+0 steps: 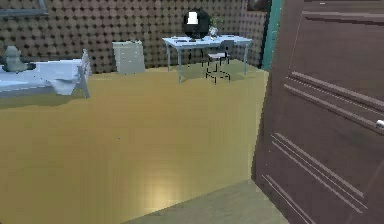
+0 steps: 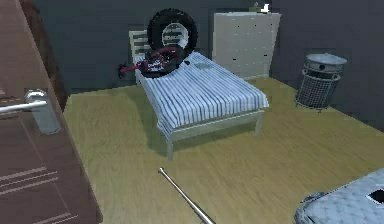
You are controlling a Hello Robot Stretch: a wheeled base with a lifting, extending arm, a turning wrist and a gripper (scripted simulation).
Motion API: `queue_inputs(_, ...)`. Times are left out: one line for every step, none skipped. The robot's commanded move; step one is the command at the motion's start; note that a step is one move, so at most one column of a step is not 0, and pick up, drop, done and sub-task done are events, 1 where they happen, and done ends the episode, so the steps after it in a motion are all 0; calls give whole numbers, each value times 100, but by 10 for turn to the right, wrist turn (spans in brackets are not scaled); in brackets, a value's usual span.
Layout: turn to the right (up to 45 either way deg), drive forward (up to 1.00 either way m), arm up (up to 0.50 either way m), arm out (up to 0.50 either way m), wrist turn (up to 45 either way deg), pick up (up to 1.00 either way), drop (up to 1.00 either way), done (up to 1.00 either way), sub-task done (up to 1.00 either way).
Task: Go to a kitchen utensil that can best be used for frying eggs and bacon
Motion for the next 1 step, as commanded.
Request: queue_inputs(-60, 0, 0, 0, 0, 0, 0, 0, 0)
